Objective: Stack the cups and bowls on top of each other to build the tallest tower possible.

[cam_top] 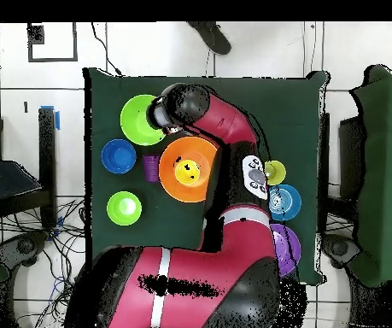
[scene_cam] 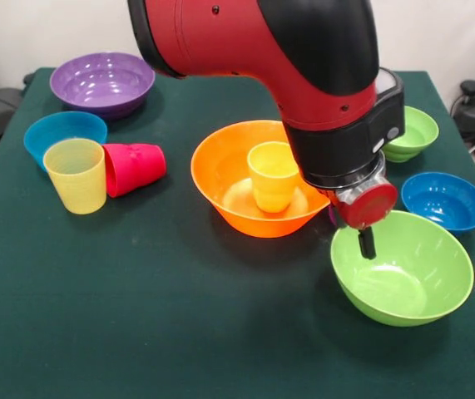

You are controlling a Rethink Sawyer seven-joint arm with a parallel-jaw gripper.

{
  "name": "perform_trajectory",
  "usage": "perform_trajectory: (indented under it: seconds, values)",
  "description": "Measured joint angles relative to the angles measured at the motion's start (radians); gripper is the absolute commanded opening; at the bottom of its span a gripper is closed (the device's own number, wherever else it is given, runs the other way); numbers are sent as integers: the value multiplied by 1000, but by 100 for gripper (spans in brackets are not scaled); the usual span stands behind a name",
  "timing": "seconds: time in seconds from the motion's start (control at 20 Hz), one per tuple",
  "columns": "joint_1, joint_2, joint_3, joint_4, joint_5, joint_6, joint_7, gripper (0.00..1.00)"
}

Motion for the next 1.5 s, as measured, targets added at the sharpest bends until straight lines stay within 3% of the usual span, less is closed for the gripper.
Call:
perform_trajectory:
  seconds: [0.6, 1.5]
  values:
    - [2, 8, 0, -52, -59, 29, 0, 100]
    - [3, 111, 0, -159, -141, 30, 0, 100]
